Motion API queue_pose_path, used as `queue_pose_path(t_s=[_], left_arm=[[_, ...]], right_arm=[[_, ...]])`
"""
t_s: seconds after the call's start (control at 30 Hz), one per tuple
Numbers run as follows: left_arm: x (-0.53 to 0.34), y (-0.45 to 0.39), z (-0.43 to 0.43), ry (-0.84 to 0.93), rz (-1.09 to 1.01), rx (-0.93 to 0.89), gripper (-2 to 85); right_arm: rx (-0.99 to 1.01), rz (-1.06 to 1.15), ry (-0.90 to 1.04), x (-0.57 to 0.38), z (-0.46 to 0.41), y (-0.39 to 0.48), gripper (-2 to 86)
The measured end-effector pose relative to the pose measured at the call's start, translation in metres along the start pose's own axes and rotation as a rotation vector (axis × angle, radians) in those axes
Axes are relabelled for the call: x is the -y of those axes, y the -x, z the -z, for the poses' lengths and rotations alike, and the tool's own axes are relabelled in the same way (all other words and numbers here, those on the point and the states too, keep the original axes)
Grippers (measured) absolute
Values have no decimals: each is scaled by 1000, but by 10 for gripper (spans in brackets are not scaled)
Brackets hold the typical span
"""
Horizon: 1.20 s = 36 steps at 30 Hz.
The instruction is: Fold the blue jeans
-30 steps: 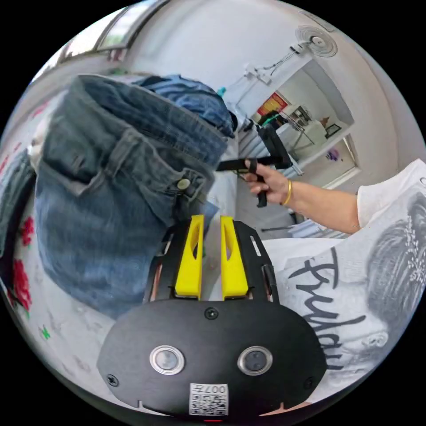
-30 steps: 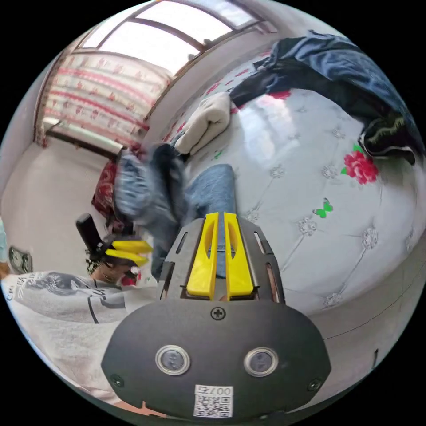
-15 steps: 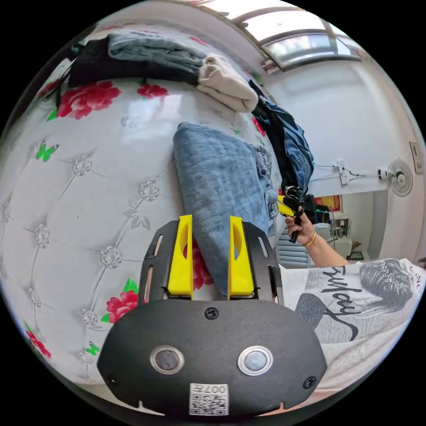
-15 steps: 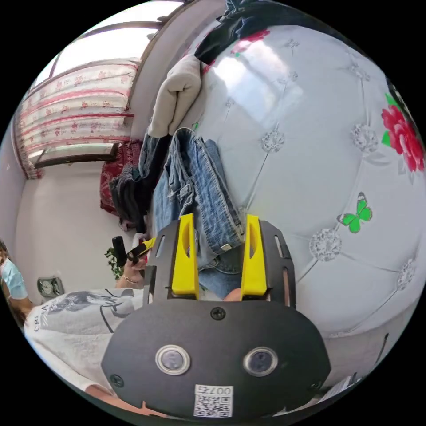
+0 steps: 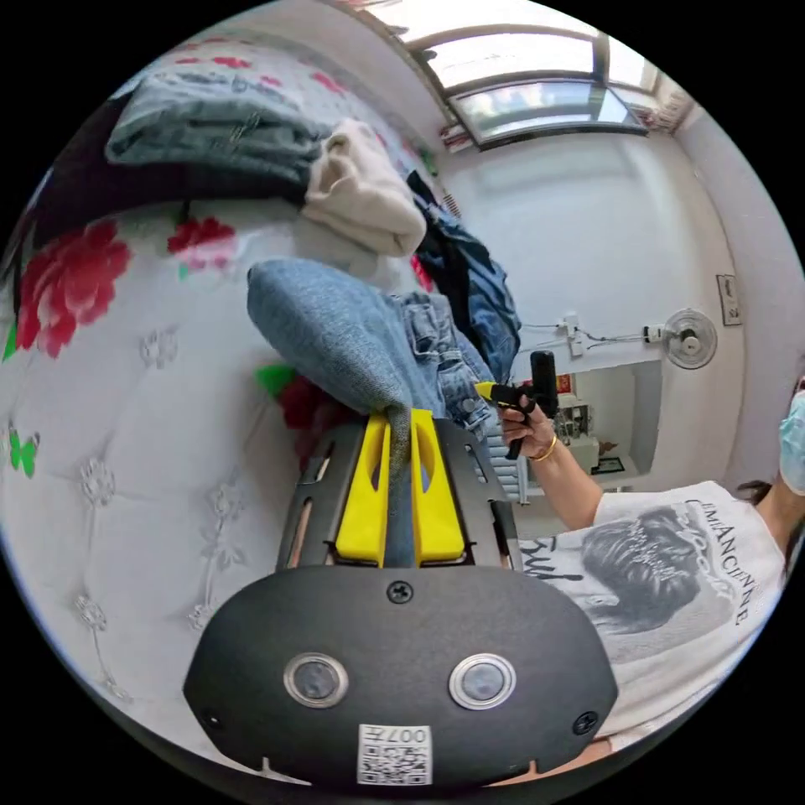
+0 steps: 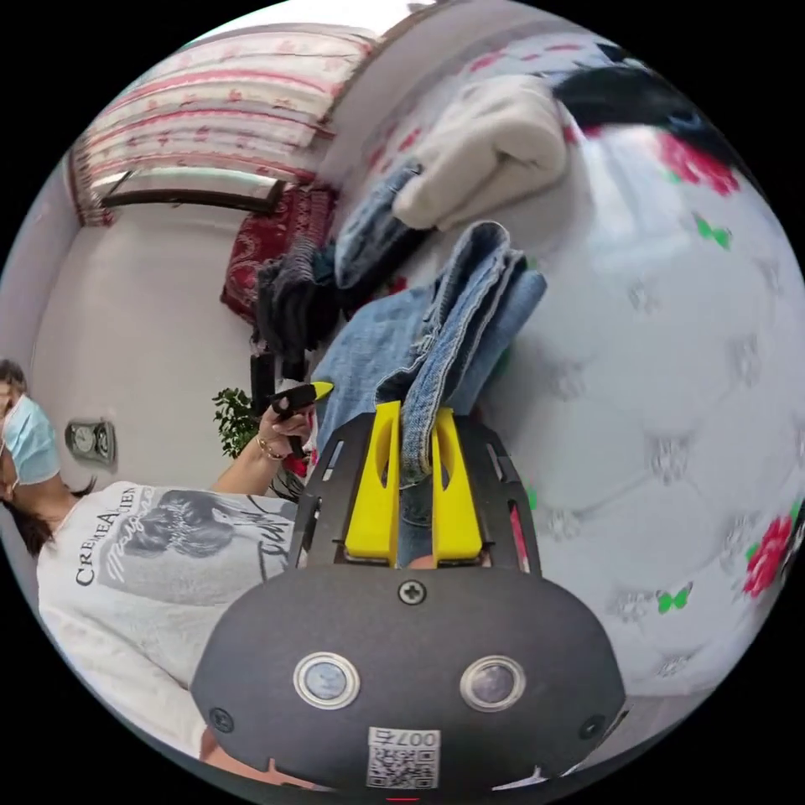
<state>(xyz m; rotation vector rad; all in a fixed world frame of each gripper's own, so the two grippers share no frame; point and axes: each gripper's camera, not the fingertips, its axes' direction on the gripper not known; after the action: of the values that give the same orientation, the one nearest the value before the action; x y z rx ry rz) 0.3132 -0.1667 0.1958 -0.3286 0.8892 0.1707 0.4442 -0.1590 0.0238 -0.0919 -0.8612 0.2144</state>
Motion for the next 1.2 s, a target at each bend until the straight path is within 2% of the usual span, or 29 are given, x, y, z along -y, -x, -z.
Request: queue_pose_path(t_s=[0.17, 0.27, 0.37, 0.43, 0.53, 0.6, 0.7, 0.8, 0.93, 1.07, 1.2], left_arm=[[81, -48, 87, -180, -183, 115, 40], [131, -59, 139, -298, -182, 288, 49], [154, -55, 157, -326, -72, 609, 51], [147, -50, 146, -304, -36, 755, 38], [106, -31, 88, -164, -50, 816, 0], [61, -10, 19, 66, -25, 878, -7], [6, -9, -52, 287, -34, 910, -9], [-22, -21, -93, 416, -48, 930, -10], [-9, -37, -113, 445, -74, 993, -10], [12, -40, -118, 507, -65, 956, -10], [18, -50, -126, 518, -137, 981, -9]], right_arm=[[89, 207, -126, 90, 9, 88, 20], [114, 232, -204, 156, -10, 134, 17], [-96, 208, -260, 195, -54, 170, 11], [-296, 298, -190, 191, -108, 189, 7], [-536, 341, -12, 146, -190, 171, 0], [-628, 330, 113, 103, -232, 145, -2], [-663, 245, 272, 36, -271, 105, -3], [-644, 185, 323, -9, -285, 89, -3], [-682, 262, 292, -31, -310, 99, -2], [-691, 326, 297, -37, -327, 109, -1], [-508, 207, 163, -46, -319, 94, 8]])
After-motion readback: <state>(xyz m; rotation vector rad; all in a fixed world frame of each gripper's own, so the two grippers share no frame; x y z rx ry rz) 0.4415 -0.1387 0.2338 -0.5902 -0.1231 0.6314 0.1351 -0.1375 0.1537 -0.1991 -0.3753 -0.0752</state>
